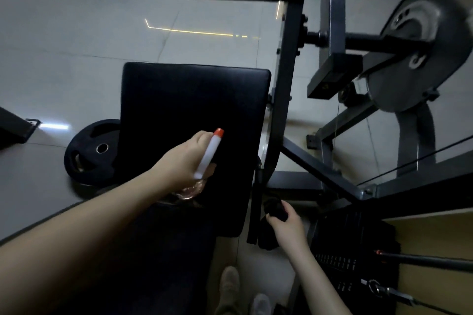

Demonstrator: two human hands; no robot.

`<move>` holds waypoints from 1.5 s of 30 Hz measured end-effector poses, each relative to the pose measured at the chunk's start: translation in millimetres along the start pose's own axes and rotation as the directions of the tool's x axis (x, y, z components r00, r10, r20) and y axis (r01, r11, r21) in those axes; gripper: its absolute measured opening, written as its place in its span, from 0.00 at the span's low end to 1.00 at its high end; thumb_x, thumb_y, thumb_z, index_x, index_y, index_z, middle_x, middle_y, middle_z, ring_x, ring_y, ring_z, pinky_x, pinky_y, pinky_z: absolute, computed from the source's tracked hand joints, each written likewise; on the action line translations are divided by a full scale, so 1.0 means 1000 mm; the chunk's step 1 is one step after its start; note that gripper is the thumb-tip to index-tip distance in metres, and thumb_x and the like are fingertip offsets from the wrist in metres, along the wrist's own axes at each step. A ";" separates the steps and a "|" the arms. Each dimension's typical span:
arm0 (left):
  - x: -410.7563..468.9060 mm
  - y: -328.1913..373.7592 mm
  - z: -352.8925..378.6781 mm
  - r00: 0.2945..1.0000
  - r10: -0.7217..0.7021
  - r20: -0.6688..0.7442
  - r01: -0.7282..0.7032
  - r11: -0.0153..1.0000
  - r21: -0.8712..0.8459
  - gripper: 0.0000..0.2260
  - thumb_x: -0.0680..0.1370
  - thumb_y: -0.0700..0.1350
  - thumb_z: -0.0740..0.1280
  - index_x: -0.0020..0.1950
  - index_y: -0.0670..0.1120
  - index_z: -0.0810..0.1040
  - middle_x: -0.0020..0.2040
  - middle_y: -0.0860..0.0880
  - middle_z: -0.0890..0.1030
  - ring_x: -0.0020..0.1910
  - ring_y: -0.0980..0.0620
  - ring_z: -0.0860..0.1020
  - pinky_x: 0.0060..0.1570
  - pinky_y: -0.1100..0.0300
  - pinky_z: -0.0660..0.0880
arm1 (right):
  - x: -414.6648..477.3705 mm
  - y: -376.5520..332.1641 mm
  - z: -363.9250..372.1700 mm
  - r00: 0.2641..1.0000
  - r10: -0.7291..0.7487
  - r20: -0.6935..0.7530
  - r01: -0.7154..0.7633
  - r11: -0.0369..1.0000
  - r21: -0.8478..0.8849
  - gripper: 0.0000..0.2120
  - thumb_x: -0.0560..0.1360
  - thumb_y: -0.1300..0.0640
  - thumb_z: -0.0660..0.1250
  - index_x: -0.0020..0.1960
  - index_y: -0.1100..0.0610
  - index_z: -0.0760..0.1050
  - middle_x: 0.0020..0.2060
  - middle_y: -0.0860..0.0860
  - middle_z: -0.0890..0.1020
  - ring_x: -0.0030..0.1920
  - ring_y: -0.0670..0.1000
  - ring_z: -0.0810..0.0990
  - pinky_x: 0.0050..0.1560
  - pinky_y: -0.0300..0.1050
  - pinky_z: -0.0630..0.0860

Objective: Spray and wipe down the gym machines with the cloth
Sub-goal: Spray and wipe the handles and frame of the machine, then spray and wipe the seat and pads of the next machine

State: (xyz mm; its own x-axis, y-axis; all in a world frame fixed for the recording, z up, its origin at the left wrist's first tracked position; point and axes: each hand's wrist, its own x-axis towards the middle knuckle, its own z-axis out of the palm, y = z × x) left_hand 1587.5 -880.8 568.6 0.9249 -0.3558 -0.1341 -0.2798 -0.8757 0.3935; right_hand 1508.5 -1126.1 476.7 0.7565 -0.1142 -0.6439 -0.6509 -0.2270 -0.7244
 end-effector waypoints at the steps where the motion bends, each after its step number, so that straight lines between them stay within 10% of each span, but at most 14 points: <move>1: -0.004 -0.005 -0.009 0.999 -0.027 -0.019 0.027 0.999 -0.033 0.33 0.71 0.55 0.57 0.73 0.41 0.59 0.61 0.46 0.70 0.56 0.46 0.74 0.51 0.48 0.76 | -0.002 -0.006 0.001 1.000 -0.002 0.001 0.002 1.000 0.012 0.25 0.75 0.64 0.66 0.70 0.56 0.67 0.60 0.54 0.77 0.57 0.51 0.76 0.58 0.46 0.74; 9: -0.051 -0.021 -0.093 0.986 -0.153 -0.062 0.139 0.972 -0.190 0.18 0.74 0.39 0.67 0.62 0.40 0.69 0.54 0.47 0.74 0.52 0.51 0.74 0.52 0.52 0.74 | -0.023 -0.062 0.012 0.999 -0.038 0.030 0.036 0.997 0.070 0.25 0.74 0.62 0.69 0.69 0.55 0.69 0.56 0.52 0.78 0.58 0.53 0.77 0.61 0.51 0.74; 18: -0.153 -0.002 -0.181 0.963 -0.181 -0.202 0.160 0.980 -0.116 0.18 0.72 0.49 0.62 0.60 0.45 0.70 0.49 0.52 0.73 0.47 0.53 0.75 0.46 0.53 0.76 | -0.056 -0.126 0.040 0.985 -0.147 0.095 0.132 0.980 0.148 0.21 0.73 0.57 0.71 0.65 0.53 0.73 0.56 0.53 0.80 0.55 0.53 0.79 0.58 0.53 0.77; 26: -0.196 -0.005 -0.184 0.798 -0.362 -0.482 0.276 0.930 -0.241 0.18 0.69 0.53 0.61 0.54 0.46 0.74 0.45 0.47 0.78 0.42 0.47 0.78 0.41 0.50 0.76 | -0.104 -0.146 0.063 0.968 -0.172 0.182 0.131 0.967 0.220 0.18 0.73 0.54 0.70 0.62 0.52 0.75 0.51 0.53 0.82 0.49 0.54 0.82 0.46 0.49 0.81; 45: -0.205 -0.026 -0.177 0.738 -0.434 -0.517 0.308 0.898 -0.314 0.17 0.70 0.43 0.68 0.57 0.39 0.72 0.51 0.42 0.76 0.49 0.42 0.75 0.46 0.54 0.72 | -0.247 -0.211 0.111 0.955 -0.216 0.206 0.064 0.821 0.567 0.08 0.74 0.58 0.66 0.52 0.58 0.77 0.38 0.53 0.83 0.33 0.50 0.82 0.38 0.46 0.77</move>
State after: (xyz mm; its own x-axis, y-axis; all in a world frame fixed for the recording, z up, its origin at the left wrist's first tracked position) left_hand 1450.4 -727.4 746.4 0.9370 0.2862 0.2005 0.1144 -0.7934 0.5978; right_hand 1452.2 -942.3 761.4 0.8496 0.1387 -0.5089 -0.5224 0.3547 -0.7754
